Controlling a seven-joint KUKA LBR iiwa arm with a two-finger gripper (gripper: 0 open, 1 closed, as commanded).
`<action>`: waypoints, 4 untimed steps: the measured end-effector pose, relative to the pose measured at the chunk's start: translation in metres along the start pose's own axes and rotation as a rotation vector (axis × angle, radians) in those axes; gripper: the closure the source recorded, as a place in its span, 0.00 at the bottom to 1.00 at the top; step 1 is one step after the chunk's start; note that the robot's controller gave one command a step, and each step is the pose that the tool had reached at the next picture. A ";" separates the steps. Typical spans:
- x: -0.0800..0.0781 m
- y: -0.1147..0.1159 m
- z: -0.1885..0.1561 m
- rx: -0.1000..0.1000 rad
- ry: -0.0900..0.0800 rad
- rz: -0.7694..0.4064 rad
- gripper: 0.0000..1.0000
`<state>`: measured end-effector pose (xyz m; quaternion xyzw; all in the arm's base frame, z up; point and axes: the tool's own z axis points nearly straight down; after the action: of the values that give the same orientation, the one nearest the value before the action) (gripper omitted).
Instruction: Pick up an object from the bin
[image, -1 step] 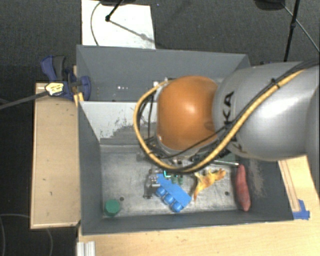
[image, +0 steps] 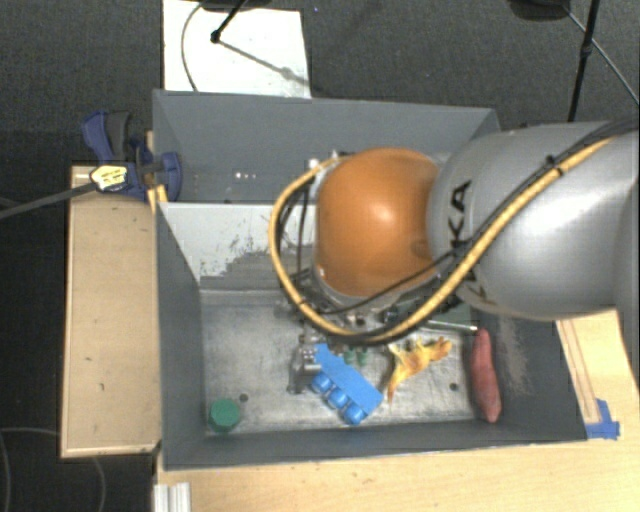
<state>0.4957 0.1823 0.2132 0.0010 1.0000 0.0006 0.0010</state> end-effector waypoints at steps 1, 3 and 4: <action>-0.007 -0.038 0.067 -0.002 -0.005 0.026 0.00; 0.006 -0.089 0.096 0.001 0.003 0.110 0.00; 0.004 -0.088 0.123 -0.008 -0.020 0.356 0.00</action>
Offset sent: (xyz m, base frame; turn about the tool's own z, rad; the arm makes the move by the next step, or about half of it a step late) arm 0.0131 -0.0793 -0.0777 0.0436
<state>0.4919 0.0949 0.0899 0.1779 0.9840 0.0049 0.0108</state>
